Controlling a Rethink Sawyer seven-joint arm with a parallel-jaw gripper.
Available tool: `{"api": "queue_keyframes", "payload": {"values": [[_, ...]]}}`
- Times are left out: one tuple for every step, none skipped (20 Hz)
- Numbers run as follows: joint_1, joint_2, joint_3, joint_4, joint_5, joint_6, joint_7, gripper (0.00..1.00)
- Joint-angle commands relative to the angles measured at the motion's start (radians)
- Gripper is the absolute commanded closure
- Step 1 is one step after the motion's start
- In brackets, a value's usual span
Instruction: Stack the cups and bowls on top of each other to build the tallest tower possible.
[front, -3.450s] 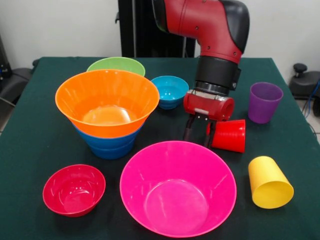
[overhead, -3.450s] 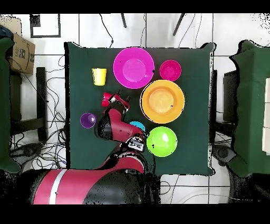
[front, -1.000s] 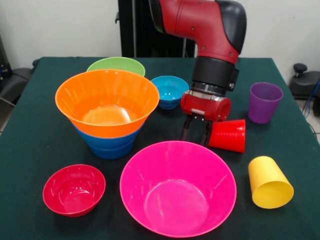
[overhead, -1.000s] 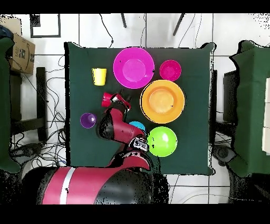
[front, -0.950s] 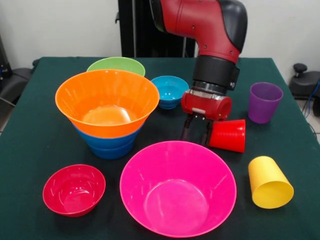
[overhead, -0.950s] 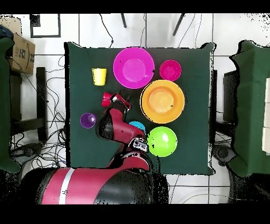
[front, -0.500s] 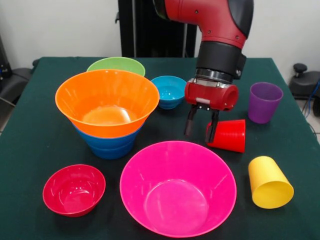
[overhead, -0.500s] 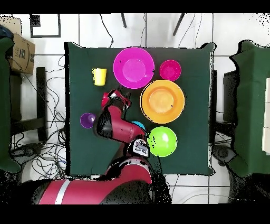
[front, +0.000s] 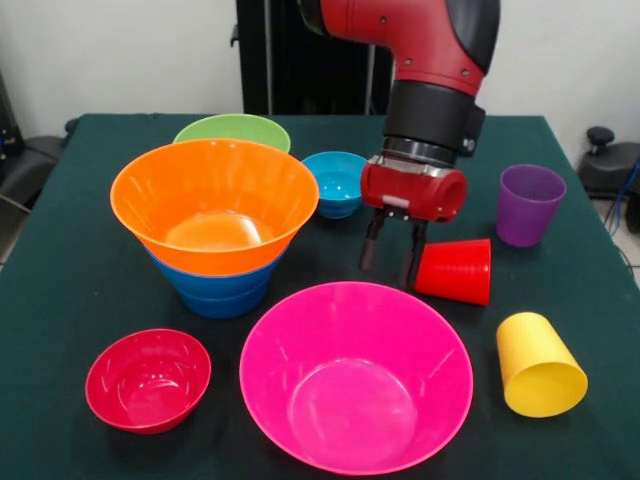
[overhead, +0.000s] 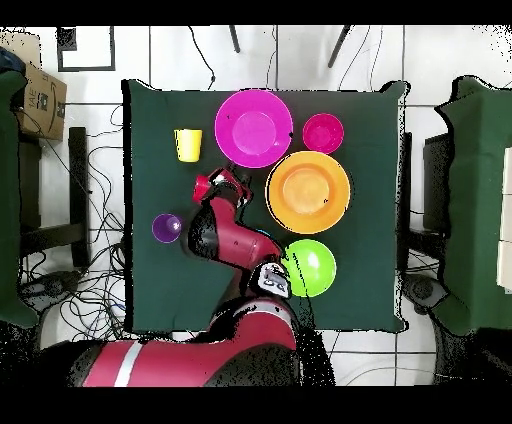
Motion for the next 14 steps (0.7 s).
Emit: {"api": "queue_keyframes", "payload": {"values": [[-0.049,0.105,0.126,-0.085,-0.038,0.071,0.129,0.00],[-0.052,0.114,0.127,-0.090,-0.040,0.062,0.129,0.00],[-0.058,0.135,0.129,-0.104,-0.050,0.039,0.130,0.00],[-0.062,0.152,0.128,-0.117,-0.057,0.022,0.127,0.00],[-0.066,0.169,0.127,-0.131,-0.064,0.006,0.125,0.00],[-0.069,0.182,0.126,-0.141,-0.069,-0.006,0.123,0.00],[-0.075,0.200,0.125,-0.157,-0.079,-0.023,0.122,0.00],[-0.078,0.206,0.126,-0.163,-0.082,-0.025,0.122,0.00],[-0.081,0.212,0.126,-0.169,-0.085,-0.027,0.122,0.00],[-0.081,0.215,0.127,-0.171,-0.086,-0.028,0.125,0.00],[-0.082,0.218,0.130,-0.173,-0.085,-0.031,0.131,0.00],[-0.081,0.219,0.132,-0.172,-0.085,-0.030,0.136,0.00],[-0.082,0.212,0.136,-0.165,-0.084,-0.024,0.143,0.00],[-0.076,0.201,0.133,-0.155,-0.072,-0.013,0.145,0.00]]}}
